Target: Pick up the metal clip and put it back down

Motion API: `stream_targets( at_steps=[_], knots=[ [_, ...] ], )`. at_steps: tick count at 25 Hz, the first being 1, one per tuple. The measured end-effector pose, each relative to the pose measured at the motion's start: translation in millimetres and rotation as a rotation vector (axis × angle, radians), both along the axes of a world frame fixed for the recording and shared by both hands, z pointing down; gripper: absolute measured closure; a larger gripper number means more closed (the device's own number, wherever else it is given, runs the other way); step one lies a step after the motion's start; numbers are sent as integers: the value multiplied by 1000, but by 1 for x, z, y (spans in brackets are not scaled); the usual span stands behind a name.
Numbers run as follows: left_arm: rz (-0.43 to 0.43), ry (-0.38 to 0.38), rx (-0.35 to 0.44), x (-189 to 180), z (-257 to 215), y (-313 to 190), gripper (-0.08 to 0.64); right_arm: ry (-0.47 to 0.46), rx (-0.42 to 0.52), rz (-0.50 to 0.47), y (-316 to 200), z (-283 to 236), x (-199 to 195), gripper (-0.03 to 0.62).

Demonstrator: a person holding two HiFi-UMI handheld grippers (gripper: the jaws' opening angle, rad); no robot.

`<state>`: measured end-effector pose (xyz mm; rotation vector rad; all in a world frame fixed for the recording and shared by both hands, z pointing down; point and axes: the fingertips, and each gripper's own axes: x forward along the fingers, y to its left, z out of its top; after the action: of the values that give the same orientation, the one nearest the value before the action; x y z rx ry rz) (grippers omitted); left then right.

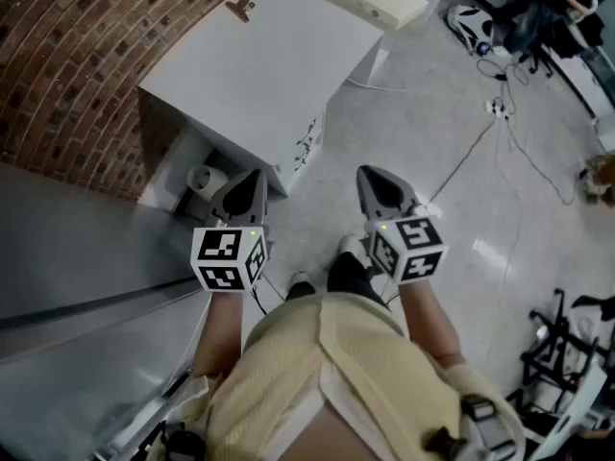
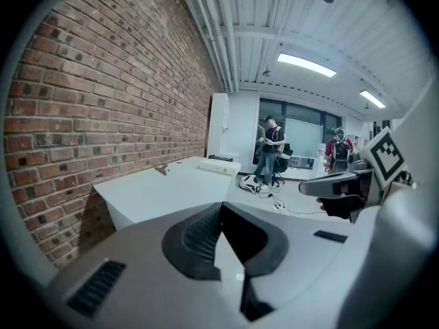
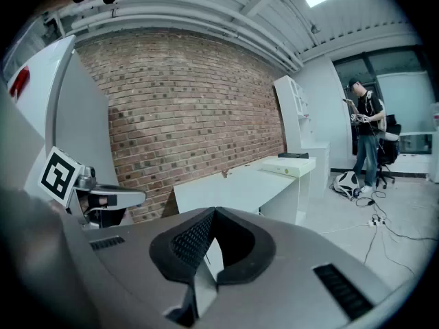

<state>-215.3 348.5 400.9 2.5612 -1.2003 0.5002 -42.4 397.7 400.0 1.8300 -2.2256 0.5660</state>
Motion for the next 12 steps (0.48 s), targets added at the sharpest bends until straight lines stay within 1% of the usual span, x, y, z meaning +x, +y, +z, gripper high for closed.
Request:
stream_targets(
  at_steps=[6,10,12],
  knots=[
    [-13,4,-4,7,1,-8,557,5,-5,-11,-9,4,5,588],
    [-34,33,-15,10,-1,-17,557,4,-11,-16,-17,5,11,588],
    [-41,62,-22,12,-1,-20,557,-8,-13,-25,-21,7,12,588]
  ],
)
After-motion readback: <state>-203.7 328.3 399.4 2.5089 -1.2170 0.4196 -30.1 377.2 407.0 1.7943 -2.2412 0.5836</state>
